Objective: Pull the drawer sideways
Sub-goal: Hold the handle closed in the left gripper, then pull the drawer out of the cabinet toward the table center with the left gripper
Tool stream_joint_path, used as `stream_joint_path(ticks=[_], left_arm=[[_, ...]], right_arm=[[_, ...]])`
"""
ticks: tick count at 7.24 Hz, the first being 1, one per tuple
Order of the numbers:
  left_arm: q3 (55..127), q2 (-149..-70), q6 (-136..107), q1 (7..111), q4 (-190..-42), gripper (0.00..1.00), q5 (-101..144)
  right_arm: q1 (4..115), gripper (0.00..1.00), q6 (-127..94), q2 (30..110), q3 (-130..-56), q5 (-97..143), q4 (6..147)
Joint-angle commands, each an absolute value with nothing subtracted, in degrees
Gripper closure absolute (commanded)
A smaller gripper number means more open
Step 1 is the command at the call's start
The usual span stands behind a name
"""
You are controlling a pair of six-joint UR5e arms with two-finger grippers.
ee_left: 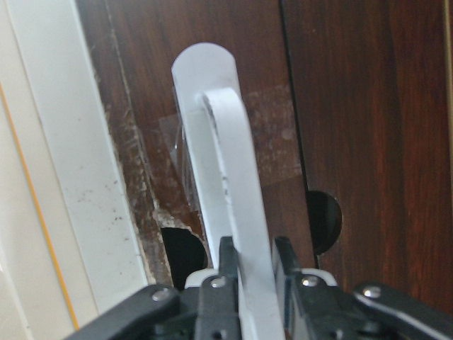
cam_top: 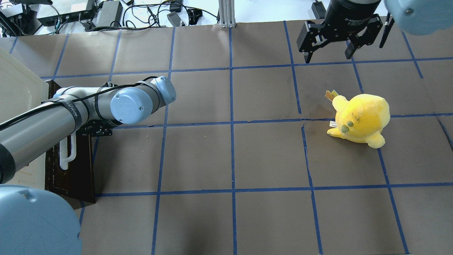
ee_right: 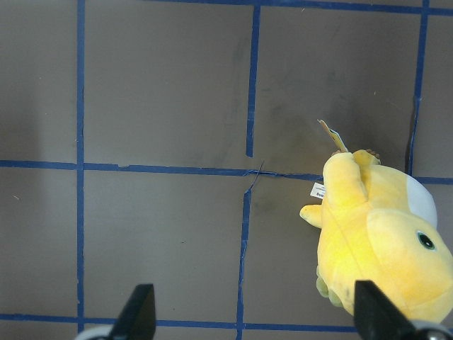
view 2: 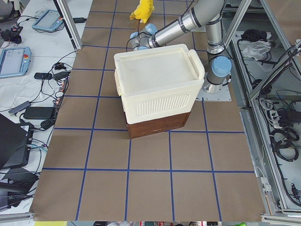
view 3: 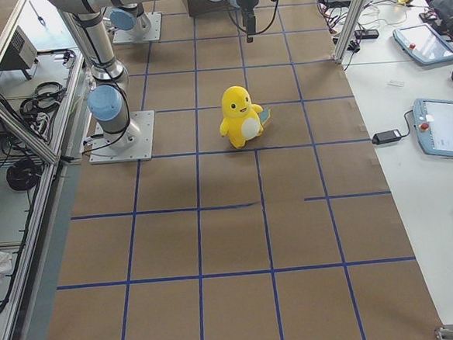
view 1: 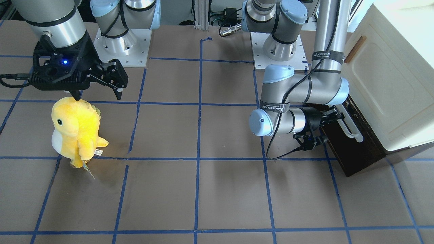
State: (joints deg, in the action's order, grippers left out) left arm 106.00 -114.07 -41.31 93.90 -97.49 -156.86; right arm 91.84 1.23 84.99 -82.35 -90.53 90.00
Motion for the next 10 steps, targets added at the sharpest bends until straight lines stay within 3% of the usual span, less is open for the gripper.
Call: stream_joint_path(ticks=[1,10], left_arm=[[105.47,-114.08,-41.13,94.04,-97.47,0.78,-156.71],[103.97,-115.05,-40.87,96.50,-97.47,0.78,-155.74]], right_arm=[[91.85,0.00,1.23,84.99,-82.35,-90.53,90.00],[91.85,0.00,1.23,84.99,-82.35,-90.53,90.00]])
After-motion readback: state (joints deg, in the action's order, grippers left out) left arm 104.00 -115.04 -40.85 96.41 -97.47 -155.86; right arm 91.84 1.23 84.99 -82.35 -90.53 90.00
